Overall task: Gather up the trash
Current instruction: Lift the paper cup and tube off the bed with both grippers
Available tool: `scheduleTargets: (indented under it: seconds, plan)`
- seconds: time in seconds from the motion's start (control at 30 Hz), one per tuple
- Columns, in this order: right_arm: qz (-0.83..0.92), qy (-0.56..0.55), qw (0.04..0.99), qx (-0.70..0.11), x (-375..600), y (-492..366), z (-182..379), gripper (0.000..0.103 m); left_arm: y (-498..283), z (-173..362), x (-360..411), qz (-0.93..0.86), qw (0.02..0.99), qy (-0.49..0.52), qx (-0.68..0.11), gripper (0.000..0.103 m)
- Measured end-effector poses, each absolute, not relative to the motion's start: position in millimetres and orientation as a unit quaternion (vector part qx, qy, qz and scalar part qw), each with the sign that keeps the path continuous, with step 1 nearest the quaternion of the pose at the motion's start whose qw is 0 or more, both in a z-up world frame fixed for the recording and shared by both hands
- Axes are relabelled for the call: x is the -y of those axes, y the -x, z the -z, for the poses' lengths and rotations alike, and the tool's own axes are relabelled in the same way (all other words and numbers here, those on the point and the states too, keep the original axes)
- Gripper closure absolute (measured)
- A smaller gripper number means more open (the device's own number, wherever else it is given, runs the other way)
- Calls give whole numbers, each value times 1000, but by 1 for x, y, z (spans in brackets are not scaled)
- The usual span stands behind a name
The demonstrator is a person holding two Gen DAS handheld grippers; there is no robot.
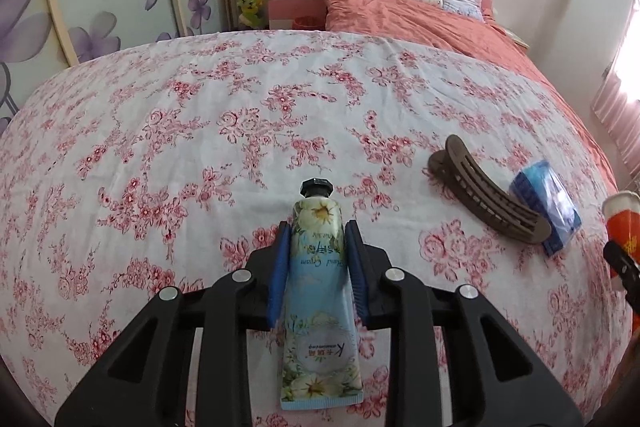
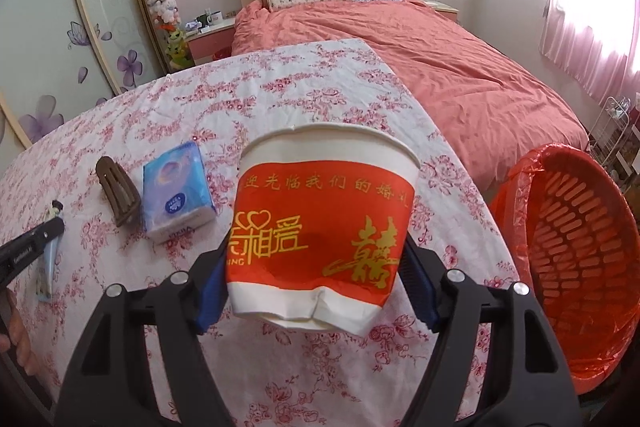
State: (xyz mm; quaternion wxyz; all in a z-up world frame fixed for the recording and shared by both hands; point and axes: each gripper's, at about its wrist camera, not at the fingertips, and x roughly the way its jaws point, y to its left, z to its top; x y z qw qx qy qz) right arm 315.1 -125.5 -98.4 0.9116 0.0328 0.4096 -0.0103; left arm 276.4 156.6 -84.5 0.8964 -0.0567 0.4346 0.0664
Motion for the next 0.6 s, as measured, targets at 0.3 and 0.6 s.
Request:
scheduleTargets:
  seconds: [0.3, 0.6]
  plan:
    - [6, -33, 915, -403, 125, -309, 94, 31, -269, 78, -160, -64, 909, 59, -408, 76]
    - [-1, -35, 925, -378, 130, -287, 67, 31, -255, 48, -140, -40, 917, 44, -394, 76]
